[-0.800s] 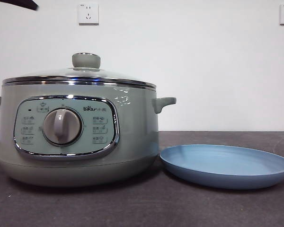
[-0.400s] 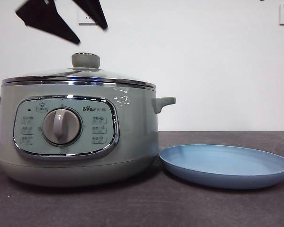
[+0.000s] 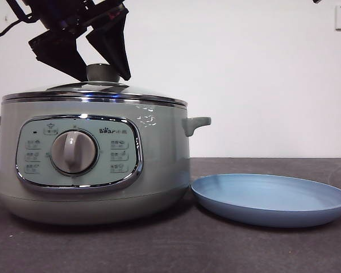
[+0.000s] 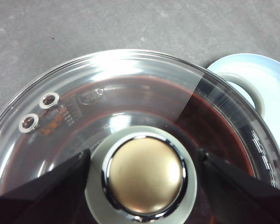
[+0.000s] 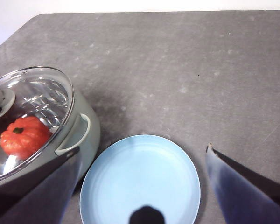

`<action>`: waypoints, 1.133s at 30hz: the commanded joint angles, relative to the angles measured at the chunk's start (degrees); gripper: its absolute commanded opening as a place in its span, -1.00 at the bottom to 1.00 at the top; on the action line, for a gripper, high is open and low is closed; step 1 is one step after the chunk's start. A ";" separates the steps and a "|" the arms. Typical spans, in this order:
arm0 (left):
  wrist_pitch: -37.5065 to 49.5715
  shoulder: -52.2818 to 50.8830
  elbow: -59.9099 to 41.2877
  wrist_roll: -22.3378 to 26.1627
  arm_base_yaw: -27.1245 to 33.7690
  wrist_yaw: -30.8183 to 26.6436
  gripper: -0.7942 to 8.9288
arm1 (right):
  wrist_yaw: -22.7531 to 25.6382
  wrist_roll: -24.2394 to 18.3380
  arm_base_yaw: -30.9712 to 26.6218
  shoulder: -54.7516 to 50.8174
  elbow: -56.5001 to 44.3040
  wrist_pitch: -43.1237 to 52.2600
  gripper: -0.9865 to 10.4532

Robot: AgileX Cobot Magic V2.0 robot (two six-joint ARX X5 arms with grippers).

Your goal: Take the pumpkin out from the steamer,put the pumpkin in the blue plate,close the lid

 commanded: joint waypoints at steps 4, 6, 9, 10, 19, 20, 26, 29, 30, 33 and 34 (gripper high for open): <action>-0.35 0.31 0.11 2.19 -0.28 0.09 -0.59 | -0.04 0.31 0.15 0.02 0.15 0.15 -0.06; -0.35 0.31 0.11 3.15 -0.28 0.09 -0.88 | -0.04 0.31 0.15 0.02 0.15 0.15 -0.06; -0.31 0.31 0.11 3.50 -0.28 0.04 -0.85 | -0.04 0.33 0.15 0.02 0.15 0.15 -0.06; -0.24 0.26 0.11 3.50 -0.28 0.02 -0.85 | -0.02 0.33 0.15 0.02 0.15 0.15 -0.06; -0.33 -4.11 1.92 3.41 -0.28 -1.46 -0.85 | -2.12 1.84 0.15 0.09 0.15 0.13 -0.06; -0.33 -5.05 1.92 3.26 -0.28 -1.46 -0.85 | -3.58 1.84 0.15 0.31 0.15 0.46 -0.06; -0.96 -13.31 1.92 3.02 -0.28 -3.04 -0.85 | -10.95 1.88 1.62 3.10 0.15 2.21 -0.07; -1.86 -17.94 1.92 3.04 -0.24 -6.54 -0.85 | -12.04 2.38 5.05 5.66 0.22 4.13 -0.06; -2.34 -19.58 1.92 3.04 -0.24 -7.78 -0.85 | -12.00 2.49 6.64 6.71 0.31 4.96 -0.06; -4.11 -24.02 1.92 3.04 -0.24 -10.88 -0.85 | -11.82 2.47 11.39 10.38 1.22 7.19 -0.06; -4.87 -25.46 1.92 3.04 -0.24 -12.02 -0.85 | -11.54 2.47 13.09 12.00 2.03 7.50 -0.06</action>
